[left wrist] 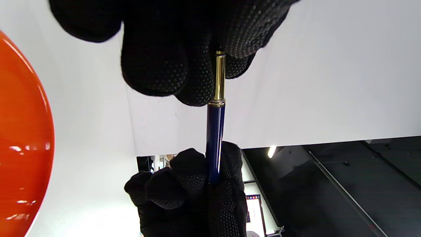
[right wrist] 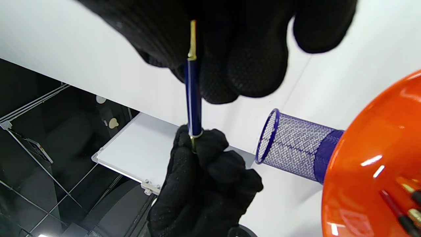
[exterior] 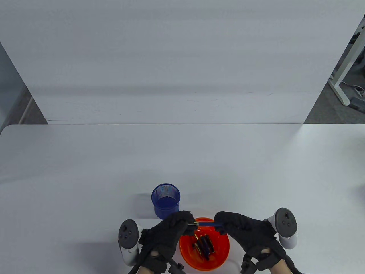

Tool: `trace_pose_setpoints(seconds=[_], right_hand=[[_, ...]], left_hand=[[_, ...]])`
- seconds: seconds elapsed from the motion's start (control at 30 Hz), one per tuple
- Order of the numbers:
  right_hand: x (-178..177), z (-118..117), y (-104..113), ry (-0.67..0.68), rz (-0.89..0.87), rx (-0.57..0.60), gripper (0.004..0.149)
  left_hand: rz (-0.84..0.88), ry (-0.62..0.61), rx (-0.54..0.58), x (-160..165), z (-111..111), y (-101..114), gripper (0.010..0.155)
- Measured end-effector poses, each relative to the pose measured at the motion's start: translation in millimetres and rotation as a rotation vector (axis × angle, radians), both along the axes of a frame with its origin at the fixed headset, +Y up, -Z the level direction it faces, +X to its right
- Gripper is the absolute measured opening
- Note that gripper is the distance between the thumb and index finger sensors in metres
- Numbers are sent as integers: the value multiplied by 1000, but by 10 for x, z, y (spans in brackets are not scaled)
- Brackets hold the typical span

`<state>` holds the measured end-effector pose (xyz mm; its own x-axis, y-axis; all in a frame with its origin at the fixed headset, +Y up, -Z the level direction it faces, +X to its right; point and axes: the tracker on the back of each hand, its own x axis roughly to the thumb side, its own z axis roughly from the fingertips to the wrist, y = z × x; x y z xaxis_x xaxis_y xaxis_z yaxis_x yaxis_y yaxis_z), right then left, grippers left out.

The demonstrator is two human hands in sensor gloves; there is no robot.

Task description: Assemble fountain pens from components

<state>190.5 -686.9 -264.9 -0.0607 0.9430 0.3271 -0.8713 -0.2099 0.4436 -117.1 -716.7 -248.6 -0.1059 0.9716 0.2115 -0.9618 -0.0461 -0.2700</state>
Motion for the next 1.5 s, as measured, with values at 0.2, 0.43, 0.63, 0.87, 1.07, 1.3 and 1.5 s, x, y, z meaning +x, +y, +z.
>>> trace_pose_setpoints(seconds=[0.2,0.43,0.63,0.87,1.07,1.3,1.5], right_hand=[[5,6,7,-2,-4,6,42],[7,17,27,-29,11,22,39],[7,6,6,-43,4,11,42],[-7,9,-3,-1,-5,-16,48],[-17,21,19,-17,24,11,40],[-15,15,10,-44,0,13,44],[-9,13,7,-23,2,8,46]], left_hand=[[13,12,-7,-15,-6,-9,39],[5,6,-2,-3,-6,-2,39],[-8,2,3,1,-7,-2,39],[-12,15,-4,-9,-6,-7,40],[-10,9,0,-6,-5,-8,39],[2,0,-1,9,5,2,40],[12,7,-3,0,5,5,40]])
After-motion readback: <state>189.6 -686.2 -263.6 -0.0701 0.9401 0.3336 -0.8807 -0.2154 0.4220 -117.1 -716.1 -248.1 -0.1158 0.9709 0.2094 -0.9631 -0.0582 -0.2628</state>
